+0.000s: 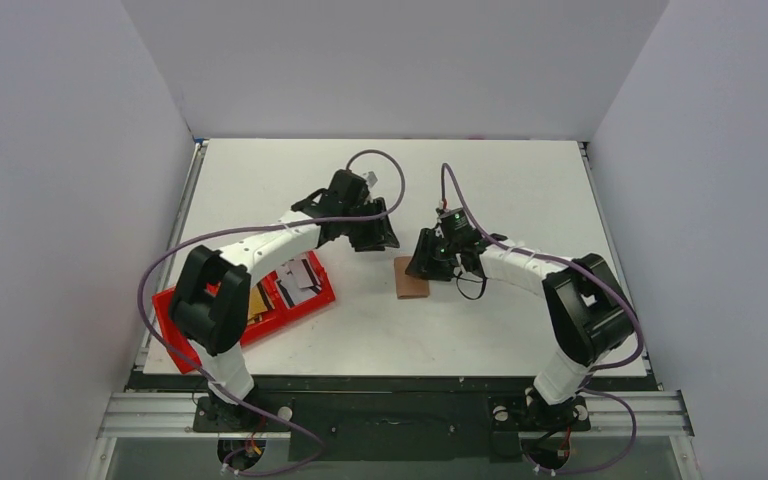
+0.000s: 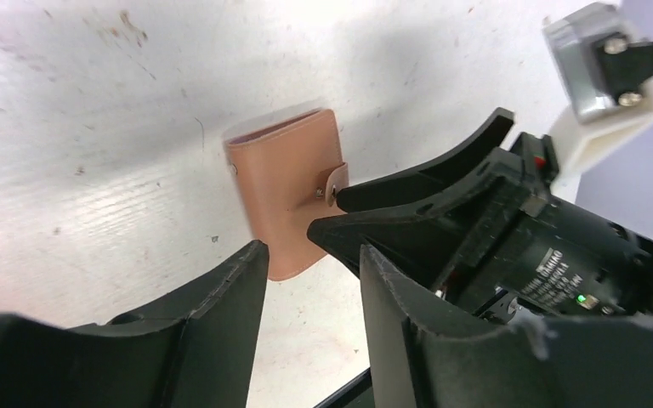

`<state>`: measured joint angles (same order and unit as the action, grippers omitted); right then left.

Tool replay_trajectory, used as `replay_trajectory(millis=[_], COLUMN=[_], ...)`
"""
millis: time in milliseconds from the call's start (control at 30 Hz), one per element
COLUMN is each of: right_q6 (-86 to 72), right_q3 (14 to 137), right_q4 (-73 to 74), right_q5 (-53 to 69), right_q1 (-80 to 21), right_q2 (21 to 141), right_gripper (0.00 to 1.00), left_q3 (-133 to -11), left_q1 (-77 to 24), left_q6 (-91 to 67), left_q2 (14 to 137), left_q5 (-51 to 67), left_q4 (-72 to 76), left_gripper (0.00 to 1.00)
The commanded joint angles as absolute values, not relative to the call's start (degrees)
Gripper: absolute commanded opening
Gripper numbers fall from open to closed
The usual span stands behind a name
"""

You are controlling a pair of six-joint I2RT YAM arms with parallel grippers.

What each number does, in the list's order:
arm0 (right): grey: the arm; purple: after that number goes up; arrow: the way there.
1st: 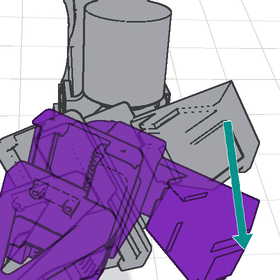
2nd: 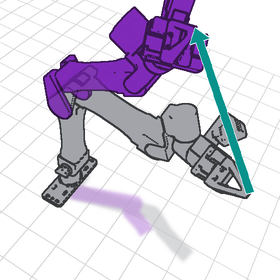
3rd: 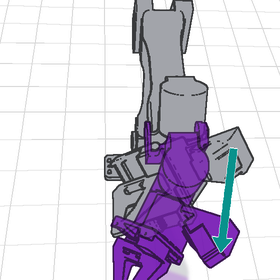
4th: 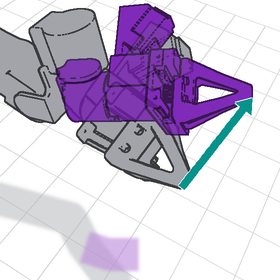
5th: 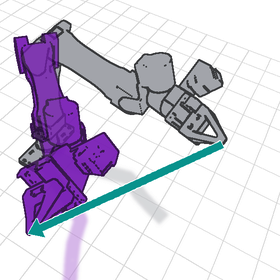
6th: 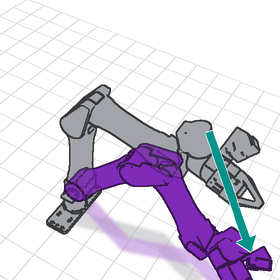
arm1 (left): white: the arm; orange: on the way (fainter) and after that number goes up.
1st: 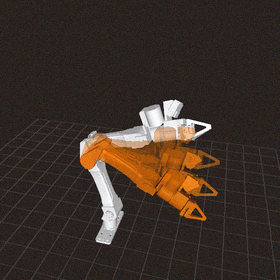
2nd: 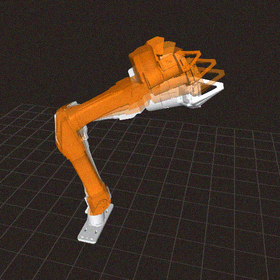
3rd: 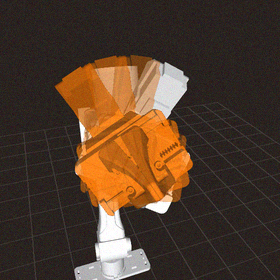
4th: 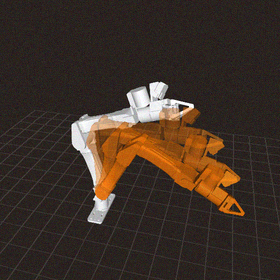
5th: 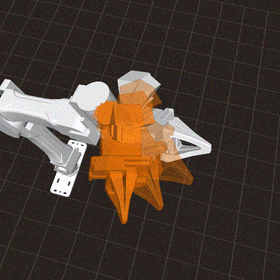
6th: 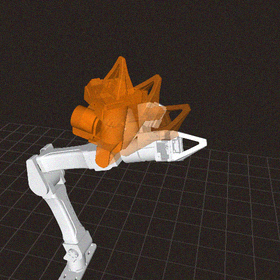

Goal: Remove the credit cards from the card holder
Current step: Close the card holder at the center of the board, then reset both arms

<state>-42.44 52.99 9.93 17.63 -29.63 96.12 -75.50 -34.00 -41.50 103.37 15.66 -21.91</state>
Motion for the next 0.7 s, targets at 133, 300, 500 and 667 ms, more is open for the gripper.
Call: replay_trajectory(millis=[133,300,500,667], right_q6=[-42.63,-41.82,-40.43,-40.13], right_q3=[61.64,64.05,63.63,61.52], right_q4=[13.74,16.25,16.65,15.95], right_q5=[18.58,16.91,10.91,6.27], right_q1=[-29.24,-28.12,-27.03,-26.98], right_q2=[89.18,84.38,76.53,70.0], right_gripper=[0.52,0.61,0.66,0.67], left_q3=[-76.34,-76.46,-76.21,-75.37], left_q1=[-29.35,-26.97,-25.71,-24.67], left_q6=[-36.56,-34.54,-32.07,-31.21], left_q2=[93.29,89.12,83.61,79.71], left_q5=[15.95,15.66,11.94,10.18], left_q4=[-24.35,-24.59,-25.34,-25.69], left_gripper=[0.51,0.55,0.58,0.59])
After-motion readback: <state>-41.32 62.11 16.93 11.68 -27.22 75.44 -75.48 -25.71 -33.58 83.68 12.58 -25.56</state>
